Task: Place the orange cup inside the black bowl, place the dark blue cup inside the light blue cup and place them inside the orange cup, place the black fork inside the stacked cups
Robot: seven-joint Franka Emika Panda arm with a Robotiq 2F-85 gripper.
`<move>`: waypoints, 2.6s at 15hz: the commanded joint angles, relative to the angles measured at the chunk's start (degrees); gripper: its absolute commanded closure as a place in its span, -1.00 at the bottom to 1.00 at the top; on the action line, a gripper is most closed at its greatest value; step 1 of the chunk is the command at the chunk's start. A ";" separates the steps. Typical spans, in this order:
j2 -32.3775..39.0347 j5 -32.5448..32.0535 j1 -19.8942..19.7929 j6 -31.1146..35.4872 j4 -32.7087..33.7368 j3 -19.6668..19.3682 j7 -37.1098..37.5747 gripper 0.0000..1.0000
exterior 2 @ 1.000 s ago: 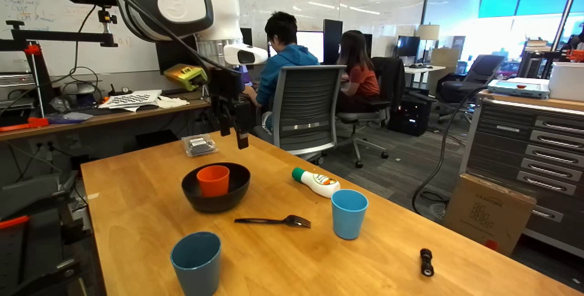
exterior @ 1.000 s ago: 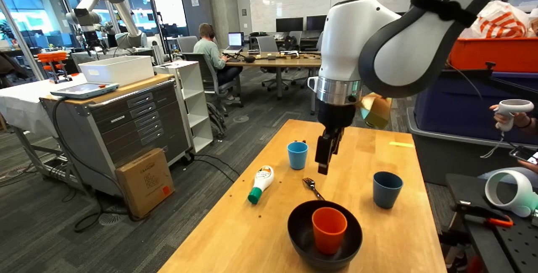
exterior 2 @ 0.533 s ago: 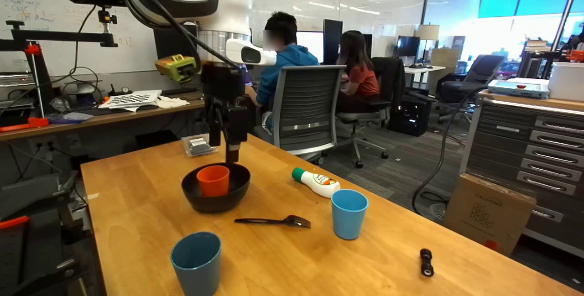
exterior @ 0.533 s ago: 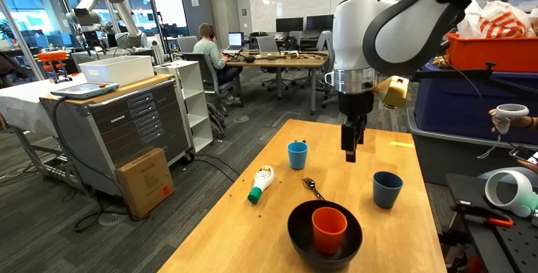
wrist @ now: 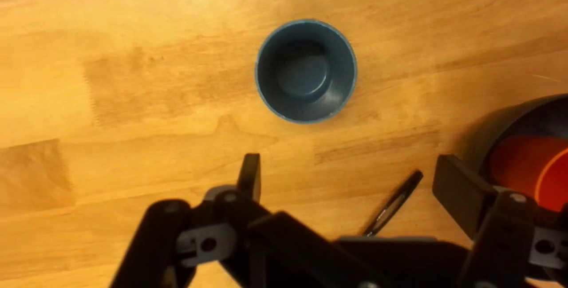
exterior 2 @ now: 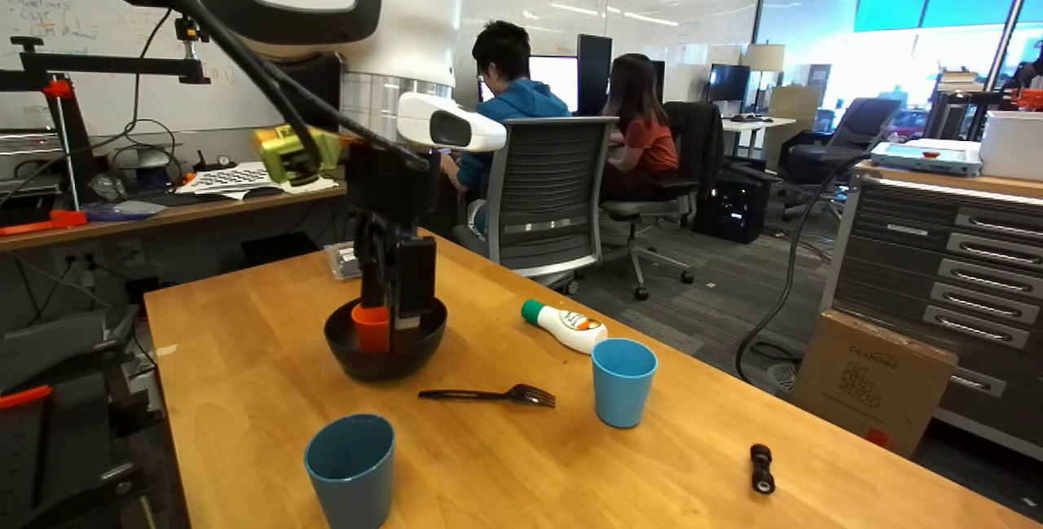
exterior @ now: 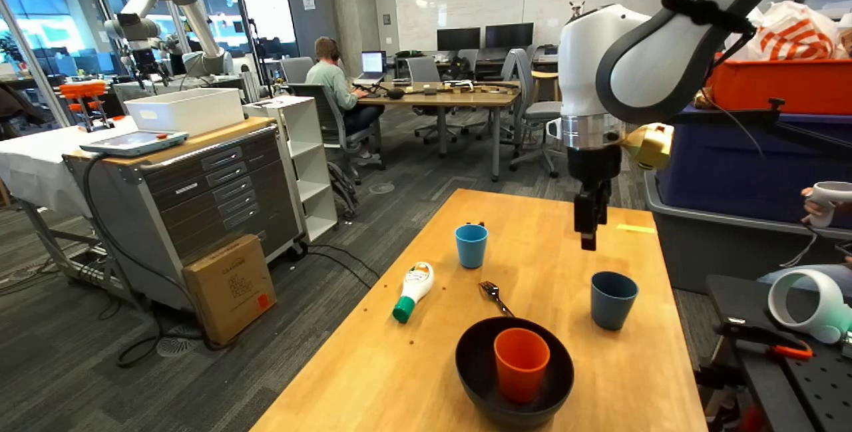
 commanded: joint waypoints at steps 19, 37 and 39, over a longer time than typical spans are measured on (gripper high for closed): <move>2.95 13.14 -8.56 18.98 -10.16 -2.43 -17.21 -1.00; 11.08 15.88 -13.15 22.96 -6.32 3.81 -15.74 -0.06; 11.49 15.63 -13.11 23.43 -6.28 4.08 -15.62 0.27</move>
